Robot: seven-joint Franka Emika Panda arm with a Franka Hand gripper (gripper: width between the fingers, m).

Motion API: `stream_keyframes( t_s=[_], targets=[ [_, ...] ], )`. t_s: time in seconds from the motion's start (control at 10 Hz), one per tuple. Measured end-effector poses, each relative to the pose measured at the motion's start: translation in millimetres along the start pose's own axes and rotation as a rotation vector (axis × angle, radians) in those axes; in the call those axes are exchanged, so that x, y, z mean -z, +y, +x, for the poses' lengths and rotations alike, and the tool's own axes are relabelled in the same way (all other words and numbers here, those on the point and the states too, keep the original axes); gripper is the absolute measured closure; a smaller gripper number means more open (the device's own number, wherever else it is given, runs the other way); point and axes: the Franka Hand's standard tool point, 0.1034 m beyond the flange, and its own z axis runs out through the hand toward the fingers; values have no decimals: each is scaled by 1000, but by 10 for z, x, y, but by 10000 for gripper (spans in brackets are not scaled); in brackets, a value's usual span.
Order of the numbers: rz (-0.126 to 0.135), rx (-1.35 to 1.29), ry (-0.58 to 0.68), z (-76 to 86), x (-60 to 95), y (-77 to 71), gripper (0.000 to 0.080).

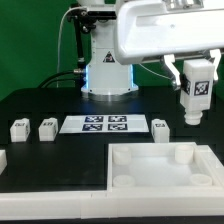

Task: Assemble one leg

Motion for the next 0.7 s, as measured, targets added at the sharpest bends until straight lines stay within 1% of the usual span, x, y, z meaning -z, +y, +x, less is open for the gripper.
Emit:
stream_keyframes(
  t_s=[0.1, 0.3, 0.5, 0.6, 0.7],
  targets=[
    [1, -1, -20, -133, -42, -2, 509],
    [3, -1, -34, -120, -49, -3, 509],
    [4, -1, -38, -144, -76, -16, 509],
    [9, -2, -45, -171, -187, -41, 509],
    [10, -9, -41, -126, -312, -27, 509]
  ],
)
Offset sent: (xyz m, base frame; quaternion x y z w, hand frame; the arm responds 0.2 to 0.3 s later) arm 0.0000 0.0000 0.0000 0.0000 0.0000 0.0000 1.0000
